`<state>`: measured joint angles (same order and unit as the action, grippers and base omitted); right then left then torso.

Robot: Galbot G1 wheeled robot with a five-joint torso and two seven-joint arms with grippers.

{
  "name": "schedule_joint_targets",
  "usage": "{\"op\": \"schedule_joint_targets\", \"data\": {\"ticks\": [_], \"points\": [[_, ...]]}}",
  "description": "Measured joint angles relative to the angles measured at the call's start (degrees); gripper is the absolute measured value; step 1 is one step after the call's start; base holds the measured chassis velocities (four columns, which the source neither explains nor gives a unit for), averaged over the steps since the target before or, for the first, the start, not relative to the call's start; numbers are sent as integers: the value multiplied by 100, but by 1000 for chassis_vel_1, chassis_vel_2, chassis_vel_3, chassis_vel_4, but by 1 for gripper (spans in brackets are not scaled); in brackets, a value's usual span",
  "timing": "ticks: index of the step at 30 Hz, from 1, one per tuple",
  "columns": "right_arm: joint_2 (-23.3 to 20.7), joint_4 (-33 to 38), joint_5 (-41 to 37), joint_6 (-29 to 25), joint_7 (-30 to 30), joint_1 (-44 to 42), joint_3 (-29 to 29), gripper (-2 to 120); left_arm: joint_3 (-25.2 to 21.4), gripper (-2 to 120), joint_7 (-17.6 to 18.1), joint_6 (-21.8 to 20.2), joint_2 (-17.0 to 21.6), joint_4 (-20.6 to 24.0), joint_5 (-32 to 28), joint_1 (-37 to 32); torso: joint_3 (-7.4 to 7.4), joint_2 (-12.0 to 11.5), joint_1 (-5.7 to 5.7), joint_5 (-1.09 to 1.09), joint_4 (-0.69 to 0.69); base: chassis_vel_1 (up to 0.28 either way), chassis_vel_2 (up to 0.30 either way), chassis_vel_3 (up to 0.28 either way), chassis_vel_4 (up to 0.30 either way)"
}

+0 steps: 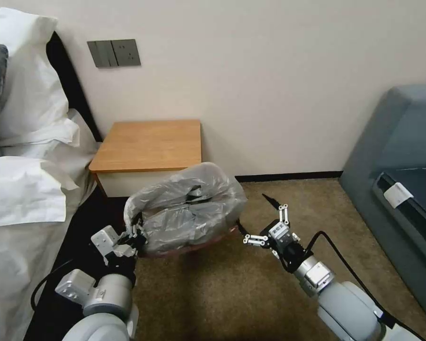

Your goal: Pick up the garbage bag from the table and place it over the trash can.

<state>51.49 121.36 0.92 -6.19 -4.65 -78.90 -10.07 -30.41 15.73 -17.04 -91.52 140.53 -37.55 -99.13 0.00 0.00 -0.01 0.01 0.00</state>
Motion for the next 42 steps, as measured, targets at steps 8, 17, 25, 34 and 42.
{"op": "schedule_joint_targets", "data": {"ticks": [8, 17, 25, 34, 42], "points": [[39, 471, 251, 41, 310, -276, -394, 100, -24, 4, 57, -4, 3, -88, 13, 28, 0, 0, 0, 0, 0, 0, 0, 0, 0], [89, 1196, 154, 26, 566, -576, -1406, 100, -24, 4, 103, -75, 27, -273, 158, 104, 0, 0, 0, -1, -1, 0, 0, 0, 0], [-103, 1601, -647, -240, 429, -19, -795, 98, 1, 4, -65, -146, 169, -383, 878, 189, 0, 0, 0, -1, 0, 0, 0, 0, 0], [-1222, 1845, -1443, 461, 1006, 878, 255, 65, 46, 4, -329, -345, 352, -437, 1882, 179, 0, 0, 0, -1, -1, 0, 0, 0, 0], [-1666, 1533, -2549, 1670, 1136, 3255, 2205, 36, 88, 4, -552, -329, 369, -540, 2636, 194, 0, 0, 1, 0, 0, 0, 0, 0, 0]]}}
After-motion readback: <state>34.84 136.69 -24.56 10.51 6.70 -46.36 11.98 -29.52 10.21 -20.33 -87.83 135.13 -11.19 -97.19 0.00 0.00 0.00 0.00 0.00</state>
